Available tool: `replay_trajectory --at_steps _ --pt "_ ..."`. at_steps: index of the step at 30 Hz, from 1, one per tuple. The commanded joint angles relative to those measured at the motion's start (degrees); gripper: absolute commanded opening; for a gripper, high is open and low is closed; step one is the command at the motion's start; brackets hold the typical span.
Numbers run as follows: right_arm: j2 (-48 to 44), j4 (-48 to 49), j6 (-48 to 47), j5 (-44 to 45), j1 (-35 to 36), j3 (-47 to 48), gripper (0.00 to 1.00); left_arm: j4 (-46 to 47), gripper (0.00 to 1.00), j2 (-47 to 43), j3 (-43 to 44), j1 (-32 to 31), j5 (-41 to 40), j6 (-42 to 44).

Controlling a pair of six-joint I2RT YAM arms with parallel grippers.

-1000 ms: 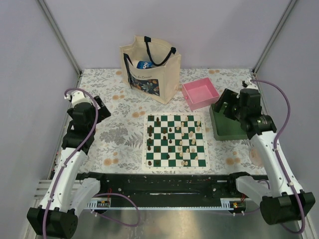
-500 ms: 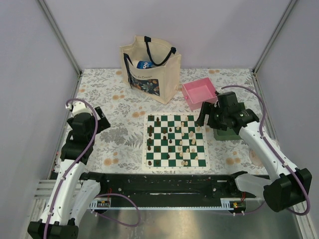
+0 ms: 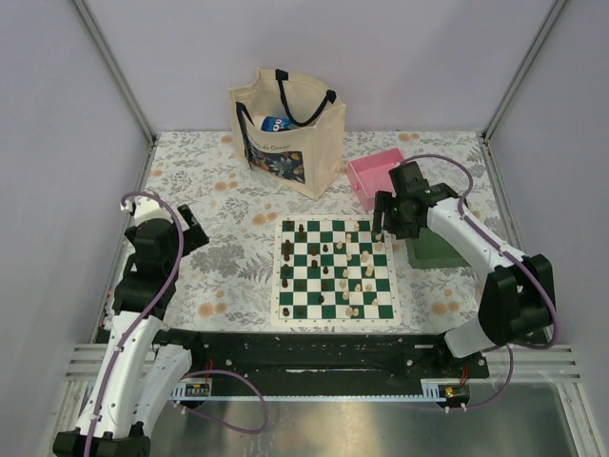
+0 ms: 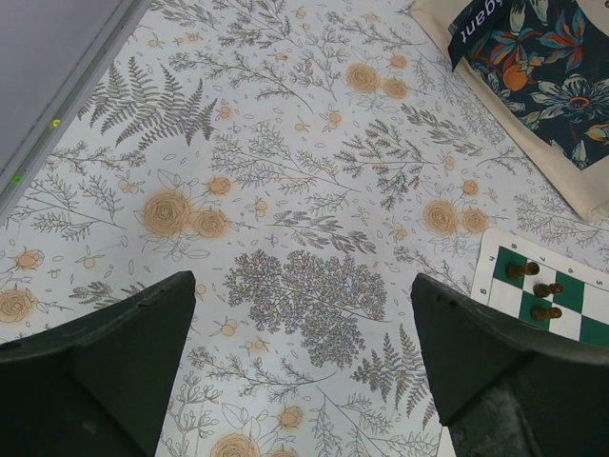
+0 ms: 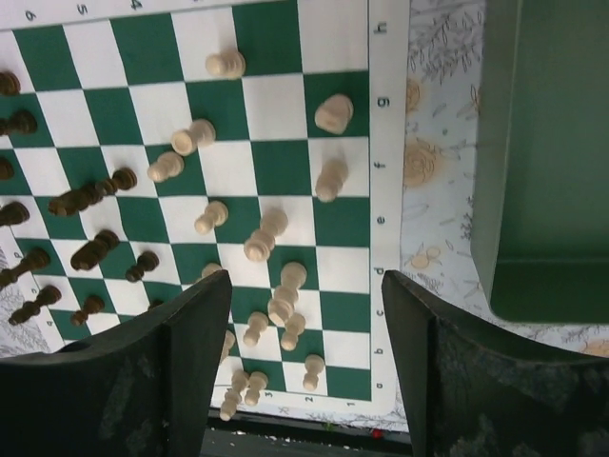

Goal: Set up the chess pieces on the board

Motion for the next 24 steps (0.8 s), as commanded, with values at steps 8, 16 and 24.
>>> replay_trajectory --at_steps 8,16,24 --pt "9.24 2.09 -5.31 -2.36 1.11 10.13 0.69 1.41 0.99 -0.08 0.45 0.06 -0.77 0.62" --pt "17.76 -0.02 -7.86 -1.13 4.53 18.65 0.64 1.49 0.99 0.01 0.45 0.06 -0.69 0.62" --pt "22.87 -0.90 -7.86 -1.39 6.38 22.97 0.59 1.49 0.99 0.18 0.45 0.06 -0.68 0.62"
